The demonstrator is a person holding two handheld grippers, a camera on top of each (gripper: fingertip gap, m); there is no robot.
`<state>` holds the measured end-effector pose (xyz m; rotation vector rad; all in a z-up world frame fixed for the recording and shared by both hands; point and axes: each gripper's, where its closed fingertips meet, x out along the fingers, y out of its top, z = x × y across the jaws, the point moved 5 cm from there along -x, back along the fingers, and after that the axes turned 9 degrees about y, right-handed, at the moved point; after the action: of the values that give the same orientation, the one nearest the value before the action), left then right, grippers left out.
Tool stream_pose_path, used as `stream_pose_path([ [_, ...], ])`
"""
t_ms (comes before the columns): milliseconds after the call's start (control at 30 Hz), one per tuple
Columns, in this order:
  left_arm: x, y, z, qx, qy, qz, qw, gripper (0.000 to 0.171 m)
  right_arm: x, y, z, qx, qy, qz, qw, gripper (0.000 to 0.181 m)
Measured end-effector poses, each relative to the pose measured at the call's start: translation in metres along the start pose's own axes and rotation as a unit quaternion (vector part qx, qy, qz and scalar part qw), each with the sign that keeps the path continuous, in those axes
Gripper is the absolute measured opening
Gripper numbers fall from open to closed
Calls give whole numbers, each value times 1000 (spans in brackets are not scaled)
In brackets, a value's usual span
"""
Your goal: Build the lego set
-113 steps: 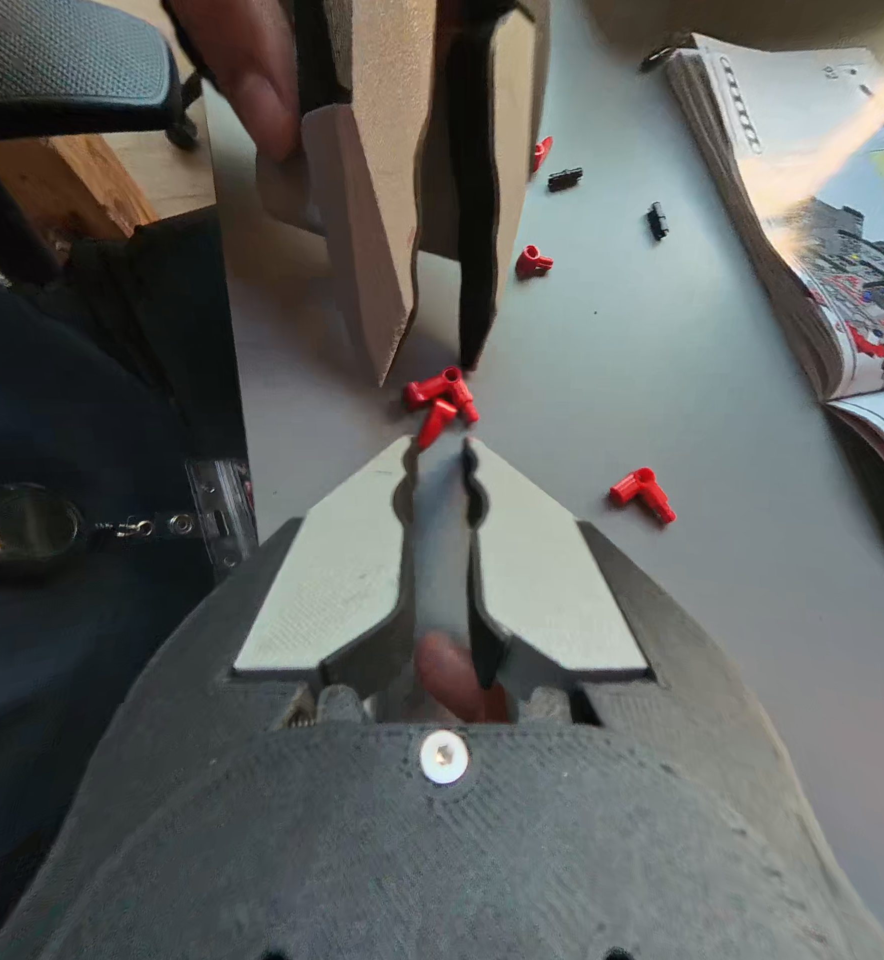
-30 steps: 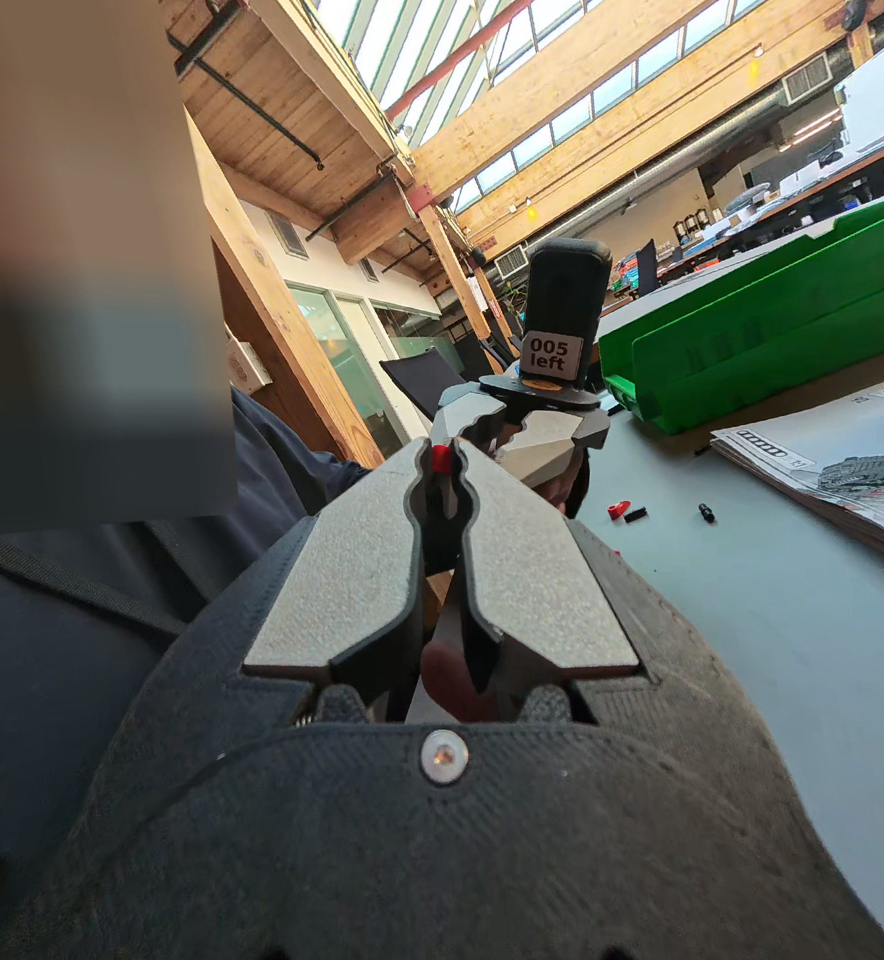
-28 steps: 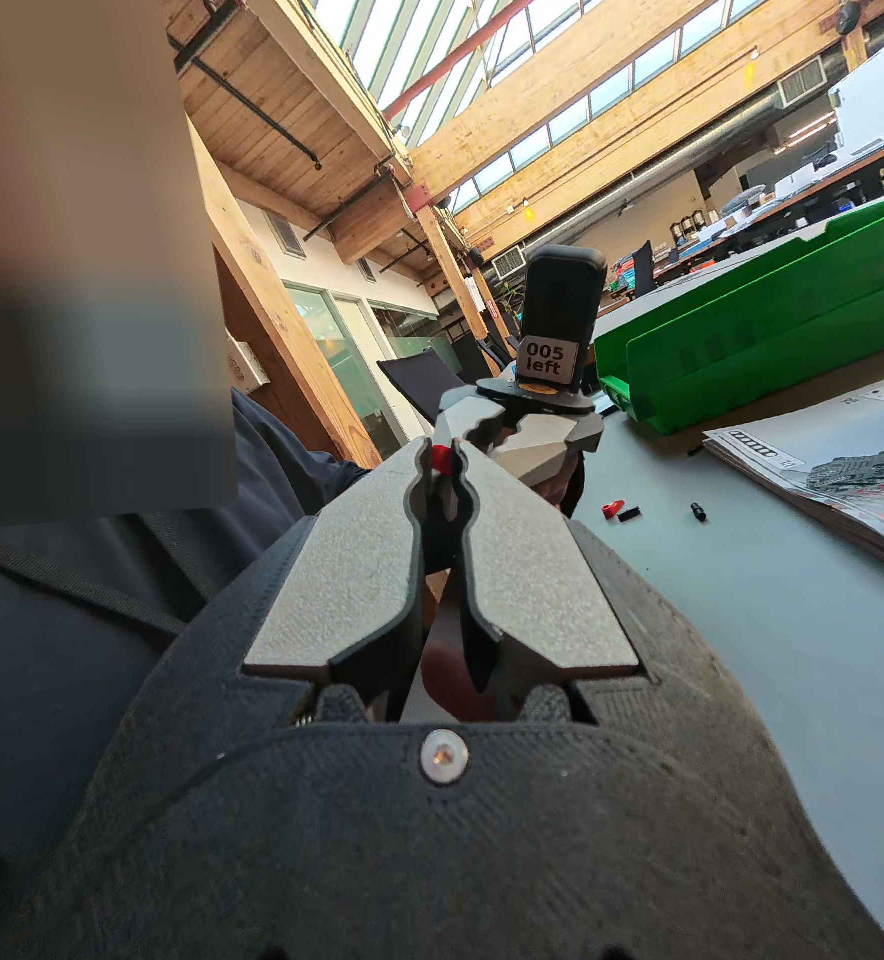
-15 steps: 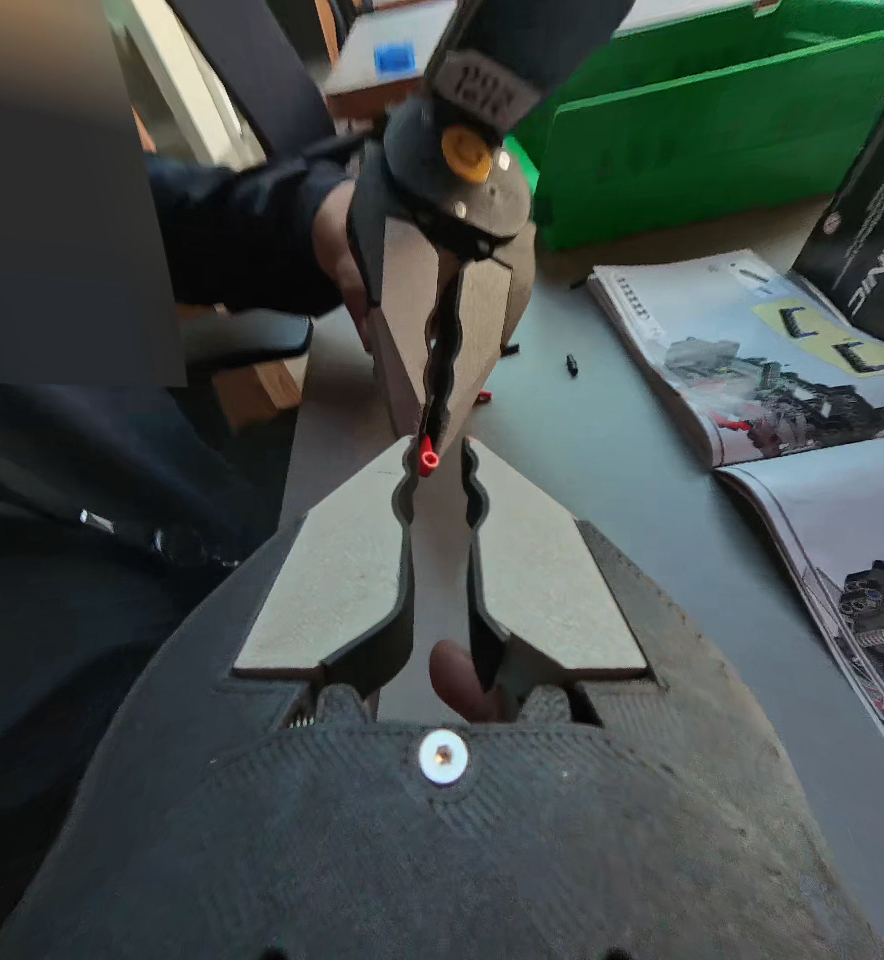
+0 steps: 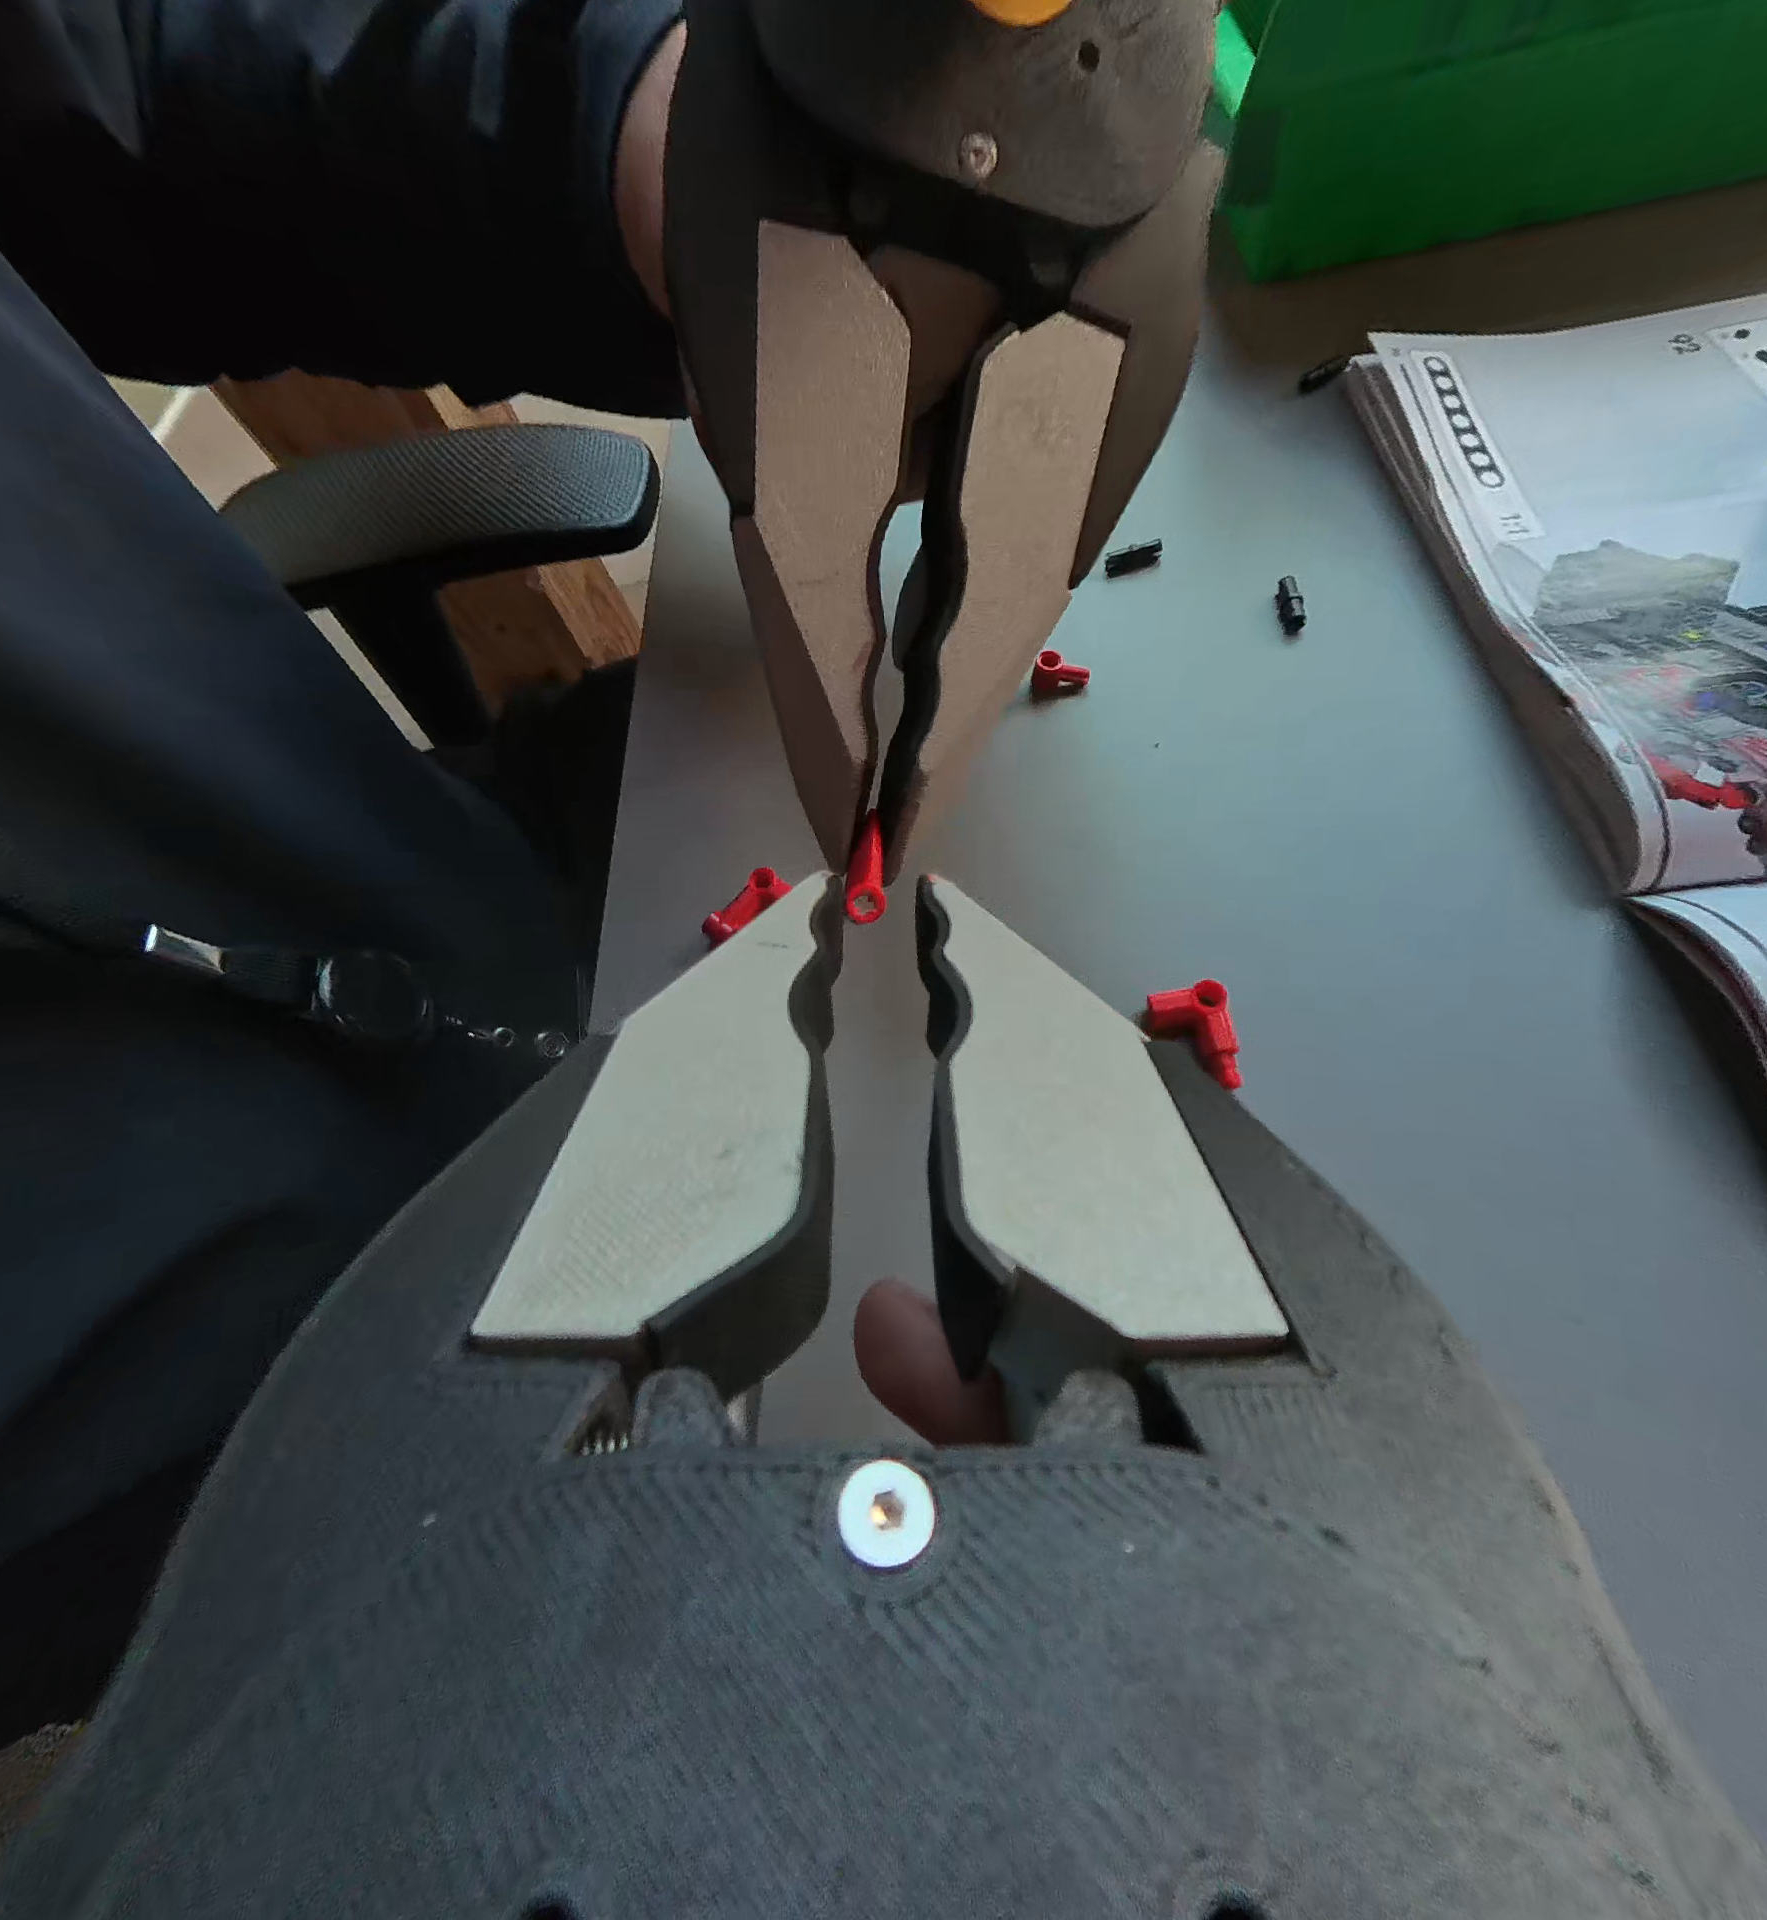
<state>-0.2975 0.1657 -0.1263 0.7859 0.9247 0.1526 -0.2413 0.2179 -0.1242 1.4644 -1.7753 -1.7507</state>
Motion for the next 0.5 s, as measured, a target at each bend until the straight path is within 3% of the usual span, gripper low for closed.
stream_pose_path([
  [267,-1,-5,0,-22,33,-18,999,2,9,-8,1,7,-11,-33,999,3],
  [333,-5,-19,-4,-46,89,-42,994,28,5,-13,4,48,-10,-20,999,3],
  [467,0,-42,19,-101,104,-23,989,38,2,-18,3,125,3,20,992,3],
  [500,2,-45,22,-115,108,-19,987,32,2,-18,2,131,0,22,991,3],
])
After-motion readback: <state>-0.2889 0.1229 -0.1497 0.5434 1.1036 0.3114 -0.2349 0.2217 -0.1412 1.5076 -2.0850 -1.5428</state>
